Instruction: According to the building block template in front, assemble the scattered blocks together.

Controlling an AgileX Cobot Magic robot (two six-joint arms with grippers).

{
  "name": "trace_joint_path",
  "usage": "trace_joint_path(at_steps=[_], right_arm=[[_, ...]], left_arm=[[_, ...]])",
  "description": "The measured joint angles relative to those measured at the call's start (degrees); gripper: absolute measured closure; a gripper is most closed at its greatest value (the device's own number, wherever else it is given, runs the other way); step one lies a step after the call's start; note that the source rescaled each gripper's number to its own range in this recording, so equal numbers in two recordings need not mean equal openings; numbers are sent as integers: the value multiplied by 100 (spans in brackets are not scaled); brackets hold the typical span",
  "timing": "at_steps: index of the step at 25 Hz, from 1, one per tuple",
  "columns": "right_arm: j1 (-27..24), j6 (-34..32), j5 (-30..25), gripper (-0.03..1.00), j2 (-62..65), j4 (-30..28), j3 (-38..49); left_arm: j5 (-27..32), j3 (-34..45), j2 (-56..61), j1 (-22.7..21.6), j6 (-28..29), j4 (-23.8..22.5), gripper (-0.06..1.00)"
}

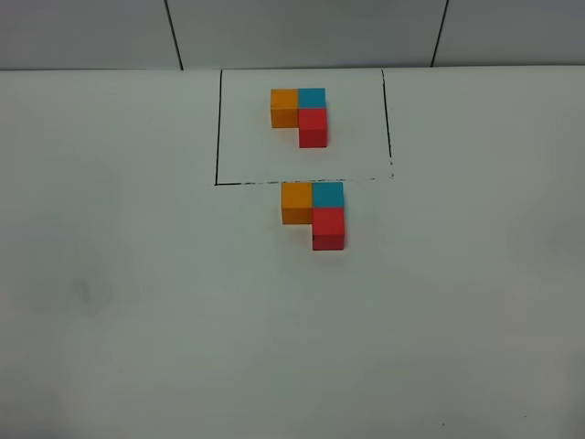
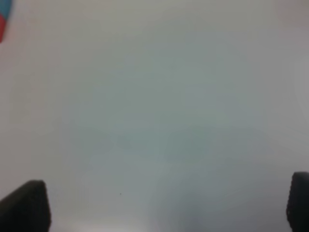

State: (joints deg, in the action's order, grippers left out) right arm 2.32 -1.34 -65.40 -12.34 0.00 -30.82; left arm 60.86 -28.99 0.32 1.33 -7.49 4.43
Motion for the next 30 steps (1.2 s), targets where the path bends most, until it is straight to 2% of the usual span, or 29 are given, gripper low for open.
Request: trace_joint_path(at_steps=[20, 30], right_arm=[[79, 134, -10, -3, 1166, 142, 16], [79, 134, 109, 0, 1184, 142, 53]], left_arm=[[0, 0, 0, 0, 0, 0, 17], [0, 0, 0, 0, 0, 0, 17]])
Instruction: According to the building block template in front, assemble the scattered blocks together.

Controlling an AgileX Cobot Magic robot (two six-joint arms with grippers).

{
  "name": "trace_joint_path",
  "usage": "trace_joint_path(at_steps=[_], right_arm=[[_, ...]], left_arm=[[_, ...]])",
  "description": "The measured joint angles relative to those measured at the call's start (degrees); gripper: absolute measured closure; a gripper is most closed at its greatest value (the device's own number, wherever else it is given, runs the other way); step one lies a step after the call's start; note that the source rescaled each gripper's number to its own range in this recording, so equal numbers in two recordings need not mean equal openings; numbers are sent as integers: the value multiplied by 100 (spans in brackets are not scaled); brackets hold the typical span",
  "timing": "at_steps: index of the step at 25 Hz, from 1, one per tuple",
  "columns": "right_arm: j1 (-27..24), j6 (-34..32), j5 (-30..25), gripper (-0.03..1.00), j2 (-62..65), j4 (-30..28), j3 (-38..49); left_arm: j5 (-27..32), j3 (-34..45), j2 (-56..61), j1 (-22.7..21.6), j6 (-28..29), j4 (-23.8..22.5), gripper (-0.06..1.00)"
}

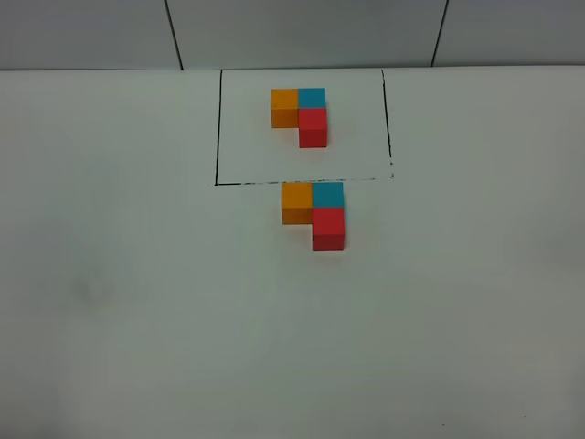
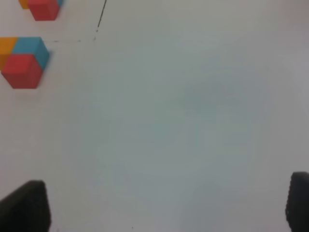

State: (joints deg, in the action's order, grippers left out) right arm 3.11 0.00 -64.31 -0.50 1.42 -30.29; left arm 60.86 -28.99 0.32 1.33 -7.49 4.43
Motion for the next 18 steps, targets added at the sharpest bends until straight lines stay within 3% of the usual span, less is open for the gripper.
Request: trace_joint_path(at_steps=[10, 18], right_arm=[[0, 197, 296, 6, 0, 139, 144], [0, 230, 301, 18, 0, 146, 144]], left_arm=[[0, 0, 0, 0, 0, 0, 17], [0, 0, 0, 0, 0, 0, 17]])
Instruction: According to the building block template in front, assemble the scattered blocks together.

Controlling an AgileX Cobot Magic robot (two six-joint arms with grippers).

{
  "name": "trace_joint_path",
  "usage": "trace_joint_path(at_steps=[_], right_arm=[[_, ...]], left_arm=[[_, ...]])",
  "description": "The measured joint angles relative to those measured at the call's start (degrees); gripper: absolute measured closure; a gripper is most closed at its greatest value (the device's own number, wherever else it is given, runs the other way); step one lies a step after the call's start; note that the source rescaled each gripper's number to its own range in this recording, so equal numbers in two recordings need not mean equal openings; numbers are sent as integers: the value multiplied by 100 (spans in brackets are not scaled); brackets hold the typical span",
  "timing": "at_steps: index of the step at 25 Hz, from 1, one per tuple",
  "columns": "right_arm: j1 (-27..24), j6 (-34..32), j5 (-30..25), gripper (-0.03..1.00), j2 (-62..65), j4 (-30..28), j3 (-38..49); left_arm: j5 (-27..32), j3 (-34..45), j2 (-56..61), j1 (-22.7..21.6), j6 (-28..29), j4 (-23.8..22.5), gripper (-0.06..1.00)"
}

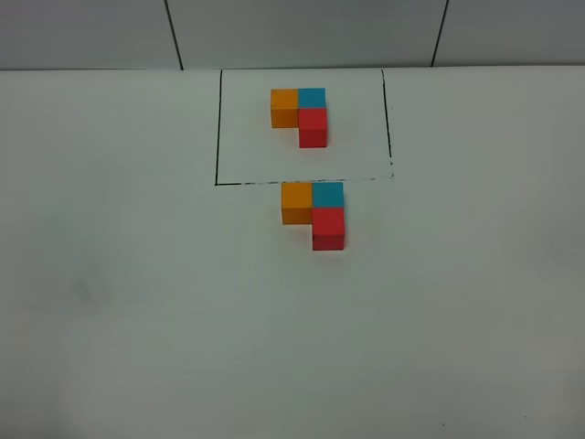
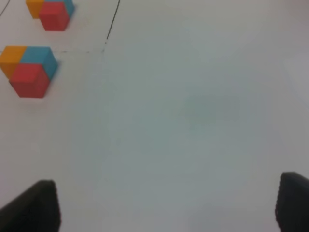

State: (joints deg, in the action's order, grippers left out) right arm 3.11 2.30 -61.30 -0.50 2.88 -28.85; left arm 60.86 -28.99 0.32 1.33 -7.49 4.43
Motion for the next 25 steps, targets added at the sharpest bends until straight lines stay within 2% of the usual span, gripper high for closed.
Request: trace_joint_path(at_steps=[5, 25], right_arm=[[0, 5, 6, 22, 0, 0, 0], [0, 5, 6, 23, 0, 0, 0]], left_arm=[[0, 0, 0, 0, 0, 0, 17], [0, 0, 0, 0, 0, 0, 17]])
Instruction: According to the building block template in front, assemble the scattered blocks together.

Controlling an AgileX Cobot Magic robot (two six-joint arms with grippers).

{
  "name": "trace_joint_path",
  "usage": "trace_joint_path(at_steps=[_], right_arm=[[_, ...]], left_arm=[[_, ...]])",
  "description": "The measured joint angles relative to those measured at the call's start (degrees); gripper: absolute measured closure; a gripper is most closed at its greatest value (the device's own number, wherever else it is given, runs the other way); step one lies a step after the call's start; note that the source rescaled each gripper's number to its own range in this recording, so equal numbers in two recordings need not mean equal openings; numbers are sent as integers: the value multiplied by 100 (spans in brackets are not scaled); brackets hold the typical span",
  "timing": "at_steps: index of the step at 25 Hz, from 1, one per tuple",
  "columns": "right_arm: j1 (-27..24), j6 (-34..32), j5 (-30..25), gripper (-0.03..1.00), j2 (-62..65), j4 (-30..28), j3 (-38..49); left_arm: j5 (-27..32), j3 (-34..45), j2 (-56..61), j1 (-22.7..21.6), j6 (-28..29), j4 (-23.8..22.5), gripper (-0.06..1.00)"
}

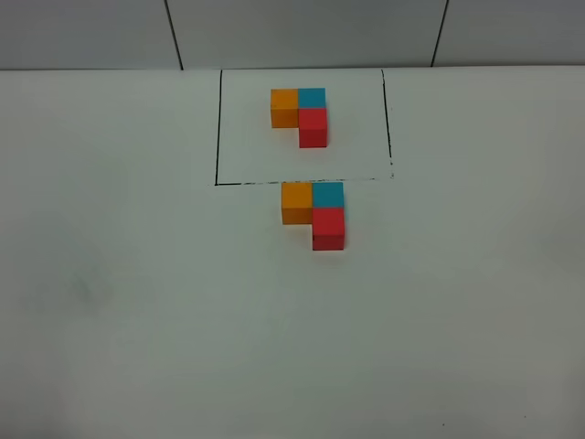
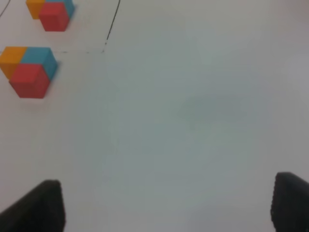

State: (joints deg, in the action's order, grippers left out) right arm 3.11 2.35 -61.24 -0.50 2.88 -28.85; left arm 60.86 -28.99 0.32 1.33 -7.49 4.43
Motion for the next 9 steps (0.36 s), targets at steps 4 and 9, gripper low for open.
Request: trace_joint_path(at_steps=[4, 9], right_arm=[[0, 0, 0, 23, 0, 0, 0], [0, 0, 0, 23, 0, 0, 0]], left_arm=[[0, 0, 0, 0, 0, 0, 17], [0, 0, 0, 0, 0, 0, 17]])
